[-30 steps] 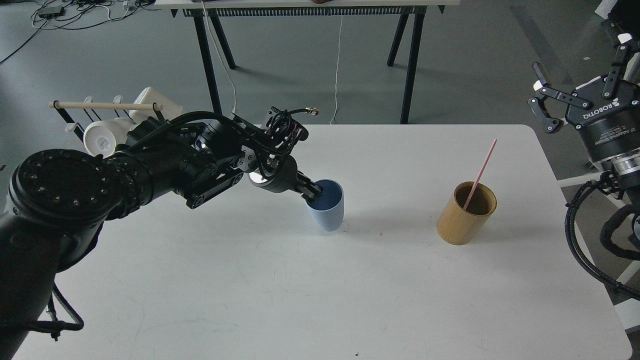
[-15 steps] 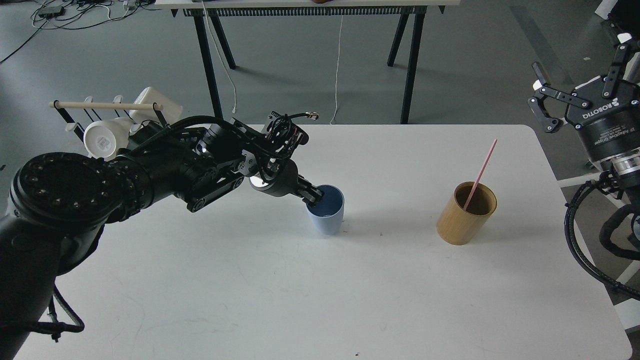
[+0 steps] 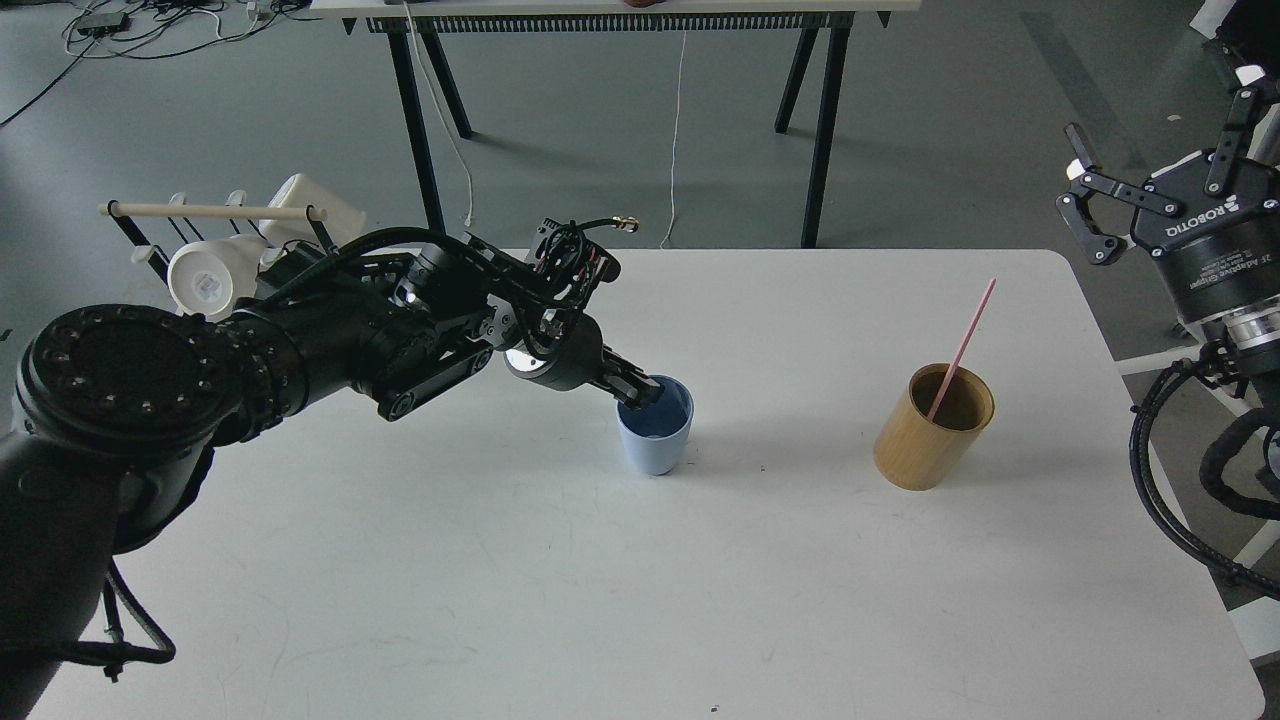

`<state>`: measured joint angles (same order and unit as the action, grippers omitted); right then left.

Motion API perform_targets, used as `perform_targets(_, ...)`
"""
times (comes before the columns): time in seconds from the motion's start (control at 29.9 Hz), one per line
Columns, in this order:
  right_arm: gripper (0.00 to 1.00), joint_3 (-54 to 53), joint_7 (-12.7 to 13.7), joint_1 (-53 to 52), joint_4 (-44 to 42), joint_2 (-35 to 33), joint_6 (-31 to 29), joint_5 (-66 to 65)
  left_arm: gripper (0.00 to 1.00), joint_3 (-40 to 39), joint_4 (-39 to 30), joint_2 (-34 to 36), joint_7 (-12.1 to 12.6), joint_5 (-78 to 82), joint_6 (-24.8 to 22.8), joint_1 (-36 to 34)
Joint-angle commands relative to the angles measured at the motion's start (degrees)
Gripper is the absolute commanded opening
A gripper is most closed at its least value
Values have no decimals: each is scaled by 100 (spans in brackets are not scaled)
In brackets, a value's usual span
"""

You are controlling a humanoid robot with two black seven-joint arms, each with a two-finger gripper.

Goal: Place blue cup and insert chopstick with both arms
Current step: 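Release the blue cup and raise the left gripper away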

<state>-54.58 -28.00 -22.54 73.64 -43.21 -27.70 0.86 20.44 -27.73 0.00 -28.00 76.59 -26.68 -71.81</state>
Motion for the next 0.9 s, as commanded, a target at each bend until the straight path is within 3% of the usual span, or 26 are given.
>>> perform_targets(0.0,94,-44,0,-110,-33,-134,54,-24,82,-707,-4,0,0,-214,-132,27)
perform_targets(0.07,94,-35,0,-294,-42,-362,63,-33,89,-1102,-13,0,0,-381,-132,114)
perform_targets(0.23,94,166,0,-725,-16,-1170,465,-295,92,-2297,-40,0,0,-1048,-132,404)
perform_targets(0.53,95,1062,0,-1385,-60,-2595,1977,-3307,92,-4266,-899,851,0,-2928,-132,1203)
perform_targets(0.7,95,1660,0,-1376,-157,-2807,2681,-5321,92,-5049,-1778,1396,0,-4062,-132,1845)
perform_targets(0.87,95,2573,0,-1288,-183,-2658,3348,-6140,92,-5752,-2105,1512,0,-4328,-132,2302)
